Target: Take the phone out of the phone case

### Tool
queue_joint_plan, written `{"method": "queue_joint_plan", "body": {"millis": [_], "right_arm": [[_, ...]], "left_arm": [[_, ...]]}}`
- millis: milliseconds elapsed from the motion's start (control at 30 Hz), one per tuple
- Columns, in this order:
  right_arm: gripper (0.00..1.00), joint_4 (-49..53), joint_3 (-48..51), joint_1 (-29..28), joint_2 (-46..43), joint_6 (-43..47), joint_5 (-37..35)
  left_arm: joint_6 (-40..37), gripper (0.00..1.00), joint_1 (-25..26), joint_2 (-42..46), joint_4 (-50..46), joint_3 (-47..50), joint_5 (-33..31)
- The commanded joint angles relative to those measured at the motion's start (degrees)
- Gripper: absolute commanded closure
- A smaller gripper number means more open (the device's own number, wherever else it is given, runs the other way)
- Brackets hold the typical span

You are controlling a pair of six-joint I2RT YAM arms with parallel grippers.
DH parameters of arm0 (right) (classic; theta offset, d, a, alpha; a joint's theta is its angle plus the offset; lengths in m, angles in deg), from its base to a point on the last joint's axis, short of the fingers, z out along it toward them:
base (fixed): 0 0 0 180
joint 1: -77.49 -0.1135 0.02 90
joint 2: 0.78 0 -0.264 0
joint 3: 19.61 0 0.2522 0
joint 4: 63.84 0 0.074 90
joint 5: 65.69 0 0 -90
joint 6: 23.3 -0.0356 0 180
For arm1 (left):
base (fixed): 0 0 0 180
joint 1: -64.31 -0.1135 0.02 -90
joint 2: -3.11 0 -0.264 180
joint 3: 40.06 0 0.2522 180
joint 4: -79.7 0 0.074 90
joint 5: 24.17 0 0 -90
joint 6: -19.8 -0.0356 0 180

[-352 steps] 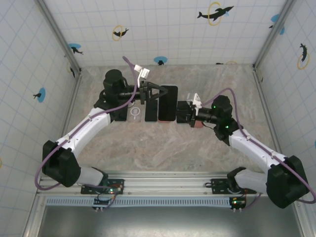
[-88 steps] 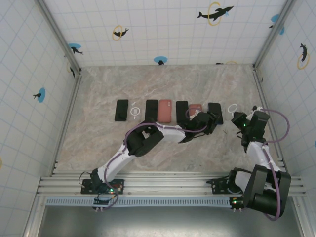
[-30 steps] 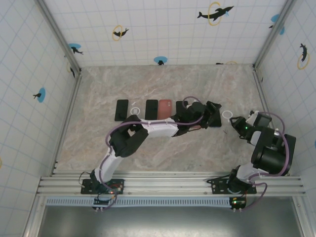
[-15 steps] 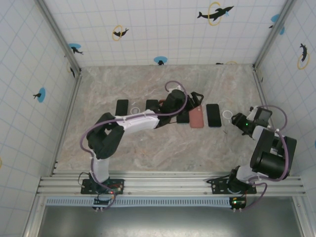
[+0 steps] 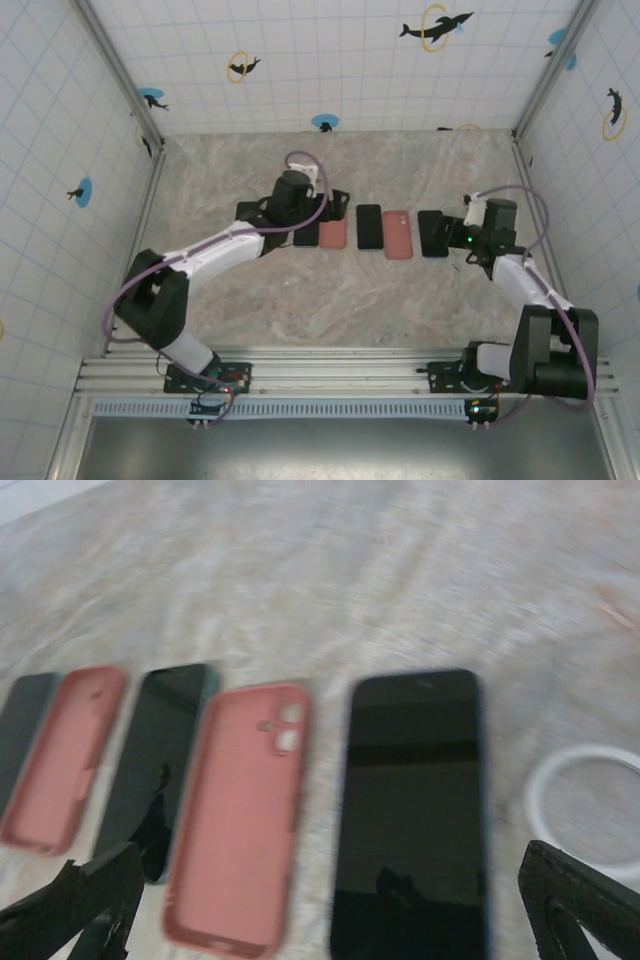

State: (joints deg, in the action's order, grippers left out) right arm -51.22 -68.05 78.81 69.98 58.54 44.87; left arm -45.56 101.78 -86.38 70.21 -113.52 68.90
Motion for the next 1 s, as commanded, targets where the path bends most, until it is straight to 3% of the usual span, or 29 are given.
{"method": "queue_joint_plan", "body": {"millis": [0,67,200,300,533,700,800,967], "right_arm": [[0.01,-1.85,-0.56,-3.09,-2.65,3.75,0.38],[0.01,-2.8,0.54,-3.81,-3.77,3.58,0.97],[0.01,-7.53,5.39,-3.85,-7.36,3.49,-4.3],[0.01,-13.47,11.74,-2.48,-10.29,4.61,-13.64],[0.01,-36.18,27.83,3.92,-9.31,1.83,-18.43],[0.01,-47.56,33.81,3.95,-5.32,5.04,-20.44],[0.01,-55.73,37.13,4.13,-2.89,5.34,-20.85],[0.01,-60.03,37.27,3.13,1.22,6.02,-21.95]], "left_arm": [[-13.32,0.02,-3.24,5.13,-3.14,4.48,3.24],[-16.47,0.03,-6.47,7.8,-4.93,7.66,5.37],[-20.6,0.02,-11.21,14.84,-1.34,17.53,0.41],[-21.17,0.02,-16.67,20.38,4.96,27.39,-3.32],[-20.1,0.02,-25.51,25.33,22.51,45.25,-9.69],[-21.91,0.02,-30.2,23.76,33.1,53.17,-7.61],[-21.7,0.02,-33.45,21.44,42.7,57.38,-2.56],[-24.69,0.02,-34.76,14.87,53.59,59.01,2.7]]}}
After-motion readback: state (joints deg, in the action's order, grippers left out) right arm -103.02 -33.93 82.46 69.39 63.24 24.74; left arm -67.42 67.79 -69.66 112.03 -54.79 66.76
